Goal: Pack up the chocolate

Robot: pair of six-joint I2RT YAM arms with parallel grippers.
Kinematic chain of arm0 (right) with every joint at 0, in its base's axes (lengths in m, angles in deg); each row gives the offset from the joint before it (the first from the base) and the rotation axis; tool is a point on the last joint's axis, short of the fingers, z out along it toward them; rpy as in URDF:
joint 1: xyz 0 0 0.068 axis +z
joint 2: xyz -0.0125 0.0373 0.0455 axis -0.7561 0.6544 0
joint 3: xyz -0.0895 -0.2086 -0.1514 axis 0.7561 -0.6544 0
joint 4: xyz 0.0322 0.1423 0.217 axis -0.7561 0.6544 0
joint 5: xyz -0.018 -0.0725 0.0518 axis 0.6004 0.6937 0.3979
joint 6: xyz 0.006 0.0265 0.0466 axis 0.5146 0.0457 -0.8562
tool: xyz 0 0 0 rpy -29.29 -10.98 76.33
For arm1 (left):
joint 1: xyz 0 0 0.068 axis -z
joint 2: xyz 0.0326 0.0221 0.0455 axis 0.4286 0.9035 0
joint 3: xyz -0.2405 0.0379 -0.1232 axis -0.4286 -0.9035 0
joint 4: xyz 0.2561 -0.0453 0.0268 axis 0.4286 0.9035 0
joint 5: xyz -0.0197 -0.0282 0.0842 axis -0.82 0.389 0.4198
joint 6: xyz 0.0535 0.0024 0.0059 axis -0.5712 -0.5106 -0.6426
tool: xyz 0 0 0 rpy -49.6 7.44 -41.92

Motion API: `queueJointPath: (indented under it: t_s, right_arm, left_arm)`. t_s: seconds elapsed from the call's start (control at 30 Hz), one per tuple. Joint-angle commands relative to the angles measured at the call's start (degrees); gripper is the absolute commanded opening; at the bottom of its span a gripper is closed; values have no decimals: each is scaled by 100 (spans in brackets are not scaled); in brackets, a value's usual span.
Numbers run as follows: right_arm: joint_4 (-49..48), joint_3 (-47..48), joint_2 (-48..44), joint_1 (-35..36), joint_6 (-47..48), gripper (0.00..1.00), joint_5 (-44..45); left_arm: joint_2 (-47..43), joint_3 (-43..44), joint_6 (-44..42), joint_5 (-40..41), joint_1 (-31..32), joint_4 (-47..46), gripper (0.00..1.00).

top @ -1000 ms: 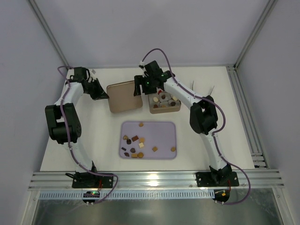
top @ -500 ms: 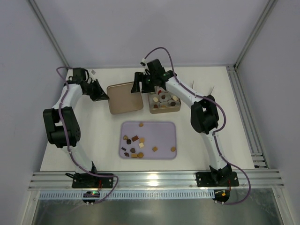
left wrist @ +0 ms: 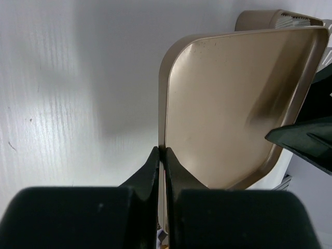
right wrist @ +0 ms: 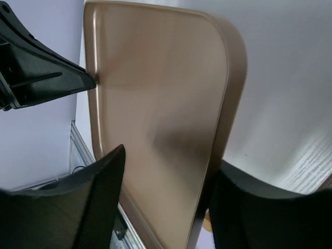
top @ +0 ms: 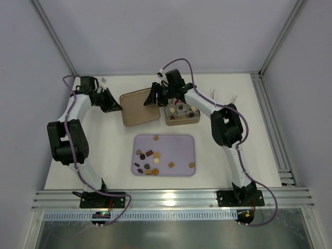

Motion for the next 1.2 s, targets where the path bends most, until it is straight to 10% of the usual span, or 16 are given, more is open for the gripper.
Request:
queueJointPath:
  t_s: [0.0, 0.27, 0.53, 1.17]
  right_arm:
    - [-703, -62, -140, -83, -511, 52, -567]
    - [-1083, -466, -456, -241, -942, 5, -788]
    - [-732, -493, -773, -434, -1100, 4, -779]
    - [825, -123, -1027, -1050, -1241, 4, -1333]
  left_arm:
    - [-357, -55, 86, -317, 53, -294, 0]
    - [-506, -64, -36, -36, 325, -251, 3]
    - [-1226, 68, -519, 859, 492, -14, 60]
    - [-2265, -424, -2901, 6430, 5501, 242, 84]
